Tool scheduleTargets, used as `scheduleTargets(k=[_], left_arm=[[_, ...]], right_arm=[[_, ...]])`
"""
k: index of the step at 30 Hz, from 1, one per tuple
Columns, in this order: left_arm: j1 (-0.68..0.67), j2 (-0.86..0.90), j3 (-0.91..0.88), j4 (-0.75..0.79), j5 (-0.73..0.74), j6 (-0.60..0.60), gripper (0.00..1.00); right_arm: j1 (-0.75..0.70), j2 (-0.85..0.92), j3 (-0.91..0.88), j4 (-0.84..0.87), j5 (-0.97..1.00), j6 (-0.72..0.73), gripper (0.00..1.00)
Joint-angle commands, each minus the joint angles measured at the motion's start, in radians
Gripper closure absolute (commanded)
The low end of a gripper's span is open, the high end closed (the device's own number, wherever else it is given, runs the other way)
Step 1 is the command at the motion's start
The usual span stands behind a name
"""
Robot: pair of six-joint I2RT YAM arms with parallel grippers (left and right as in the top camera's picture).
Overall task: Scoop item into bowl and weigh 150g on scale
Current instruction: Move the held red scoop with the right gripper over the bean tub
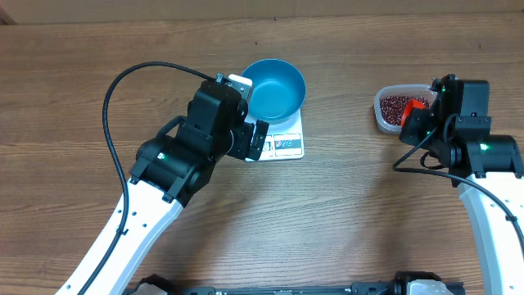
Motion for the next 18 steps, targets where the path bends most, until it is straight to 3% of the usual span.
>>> scheduleTargets(k=[1, 18], left_arm=[[0.002, -0.015, 0.021, 0.001, 0.008, 0.018, 0.0], [0.002, -0.014, 0.021, 0.001, 0.008, 0.018, 0.0]], right_arm=[[-0.004, 0.0, 0.032, 0.014, 0.023, -0.008, 0.96], [-0.003, 0.063, 0.031, 0.02, 0.045, -0.009, 0.96]])
